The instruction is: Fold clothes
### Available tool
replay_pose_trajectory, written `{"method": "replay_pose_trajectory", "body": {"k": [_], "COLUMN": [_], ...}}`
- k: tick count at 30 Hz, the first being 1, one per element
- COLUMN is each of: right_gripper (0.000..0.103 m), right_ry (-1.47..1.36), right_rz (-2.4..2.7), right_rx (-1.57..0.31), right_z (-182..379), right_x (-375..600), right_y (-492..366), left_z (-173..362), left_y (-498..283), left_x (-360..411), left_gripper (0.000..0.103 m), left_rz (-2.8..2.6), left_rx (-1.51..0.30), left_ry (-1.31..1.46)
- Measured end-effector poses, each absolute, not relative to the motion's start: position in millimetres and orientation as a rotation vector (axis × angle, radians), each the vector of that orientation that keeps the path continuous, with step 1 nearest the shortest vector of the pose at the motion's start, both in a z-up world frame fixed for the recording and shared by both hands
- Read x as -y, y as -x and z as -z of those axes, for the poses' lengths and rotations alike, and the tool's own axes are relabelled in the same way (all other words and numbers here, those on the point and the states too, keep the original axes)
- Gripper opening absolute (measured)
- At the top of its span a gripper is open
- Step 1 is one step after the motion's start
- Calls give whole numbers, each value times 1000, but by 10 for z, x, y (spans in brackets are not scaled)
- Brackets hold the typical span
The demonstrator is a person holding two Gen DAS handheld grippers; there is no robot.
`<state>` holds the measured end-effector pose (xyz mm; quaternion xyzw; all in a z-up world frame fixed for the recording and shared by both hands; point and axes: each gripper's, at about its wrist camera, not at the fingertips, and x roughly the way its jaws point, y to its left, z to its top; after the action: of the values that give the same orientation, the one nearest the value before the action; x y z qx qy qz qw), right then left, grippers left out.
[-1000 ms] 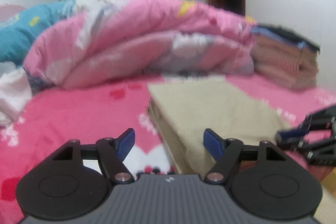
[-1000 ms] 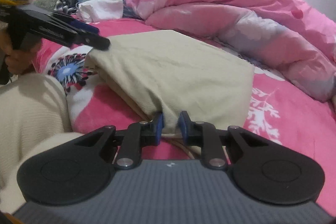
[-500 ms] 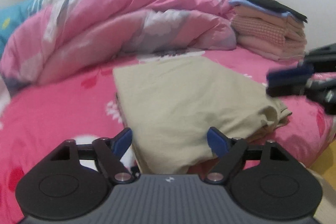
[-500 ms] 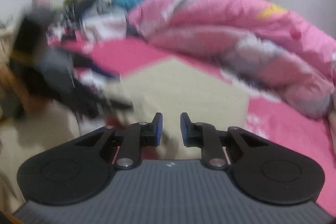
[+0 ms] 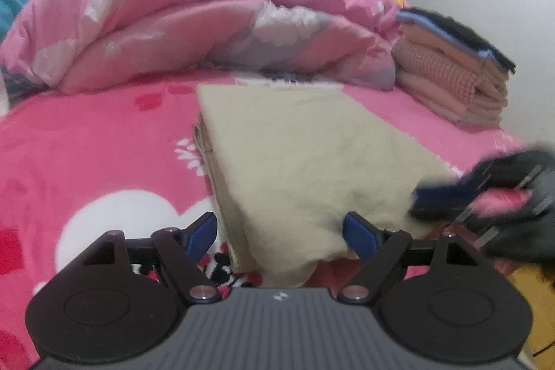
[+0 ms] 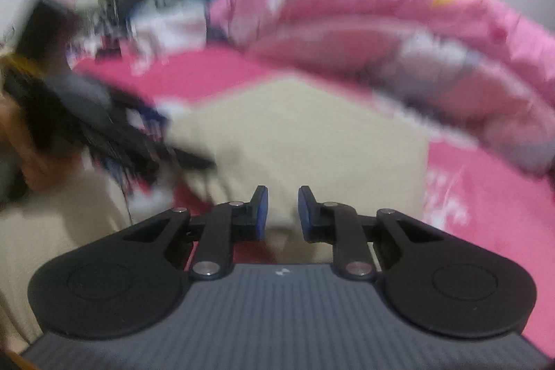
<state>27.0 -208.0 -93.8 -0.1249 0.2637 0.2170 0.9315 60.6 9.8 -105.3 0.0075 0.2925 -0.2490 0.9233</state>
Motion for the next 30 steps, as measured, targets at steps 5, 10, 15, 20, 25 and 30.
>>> {"method": "replay_pose_trajectory", "body": {"k": [5,10,15,20,25,30], "right_gripper": [17,17,17,19,20,19], "right_ry": [244,222,220,140,-15,-78], "right_rz": [-440,-425,-427,-452,-406,-320], "right_rx": [-524,-524,-513,-469,-399,-493], "right_z": [1028,1034,1051,828,633,935], "right_x": [2105,2101,2130,2292,2589,2776], "right_y": [-265,-252,-199,-182,-357,-497], "left_z": [756,758,1069,1079,1074,1077], "left_y": [-411,-782,-1308,-1402,-1377,-1366], "left_x": [-254,154,333,176,242,224], "left_gripper": [77,77,75,73,75,75], "left_rz": [515,525,495,514,502,502], "left_rx": [-391,-410,-621,-643,-640,-639], "left_ry": [-11,-114,-83,37,-6,-19]}}
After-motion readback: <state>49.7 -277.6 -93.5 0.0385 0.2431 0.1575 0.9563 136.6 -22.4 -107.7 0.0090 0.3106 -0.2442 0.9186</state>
